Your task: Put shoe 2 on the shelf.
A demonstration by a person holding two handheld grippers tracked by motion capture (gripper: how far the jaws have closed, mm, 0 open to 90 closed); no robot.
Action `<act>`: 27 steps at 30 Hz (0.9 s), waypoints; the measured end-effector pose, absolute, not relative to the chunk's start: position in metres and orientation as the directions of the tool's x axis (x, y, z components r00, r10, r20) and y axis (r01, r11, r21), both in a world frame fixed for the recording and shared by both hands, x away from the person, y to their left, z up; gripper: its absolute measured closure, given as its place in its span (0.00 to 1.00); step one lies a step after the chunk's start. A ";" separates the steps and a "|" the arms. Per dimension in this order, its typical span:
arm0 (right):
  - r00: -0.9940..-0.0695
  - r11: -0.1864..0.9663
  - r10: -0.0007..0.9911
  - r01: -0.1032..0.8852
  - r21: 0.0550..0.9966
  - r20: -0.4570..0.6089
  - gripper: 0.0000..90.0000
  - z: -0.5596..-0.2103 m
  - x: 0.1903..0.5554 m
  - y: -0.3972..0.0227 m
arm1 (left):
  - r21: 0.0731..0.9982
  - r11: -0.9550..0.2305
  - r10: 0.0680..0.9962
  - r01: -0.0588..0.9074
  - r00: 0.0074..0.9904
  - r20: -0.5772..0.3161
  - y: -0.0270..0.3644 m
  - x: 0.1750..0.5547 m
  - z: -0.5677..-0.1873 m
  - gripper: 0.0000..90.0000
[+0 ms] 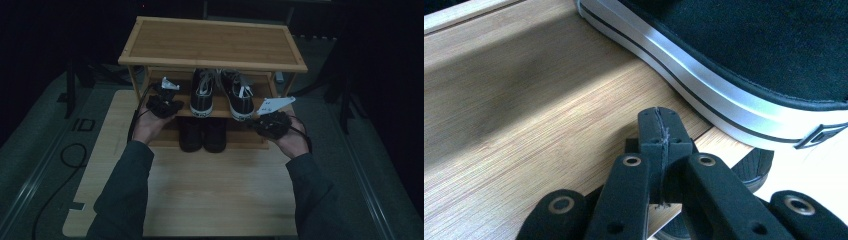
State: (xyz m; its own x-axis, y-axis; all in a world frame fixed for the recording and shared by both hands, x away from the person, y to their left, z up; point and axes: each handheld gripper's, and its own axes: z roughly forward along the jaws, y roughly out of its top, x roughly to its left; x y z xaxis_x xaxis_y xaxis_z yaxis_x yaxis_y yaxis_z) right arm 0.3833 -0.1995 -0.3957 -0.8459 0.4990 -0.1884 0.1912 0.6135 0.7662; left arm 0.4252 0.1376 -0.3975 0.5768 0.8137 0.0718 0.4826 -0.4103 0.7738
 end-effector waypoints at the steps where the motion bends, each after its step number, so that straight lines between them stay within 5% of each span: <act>1: -0.846 0.613 0.499 0.191 0.766 -0.188 1.00 -0.396 0.383 -0.199 | 0.774 -0.410 0.814 0.483 0.577 0.072 0.138 0.425 -0.397 1.00; 27: -0.863 0.610 0.475 0.178 0.772 -0.175 1.00 -0.399 0.388 -0.175 | 0.769 -0.420 0.811 0.482 0.579 0.080 0.137 0.426 -0.397 1.00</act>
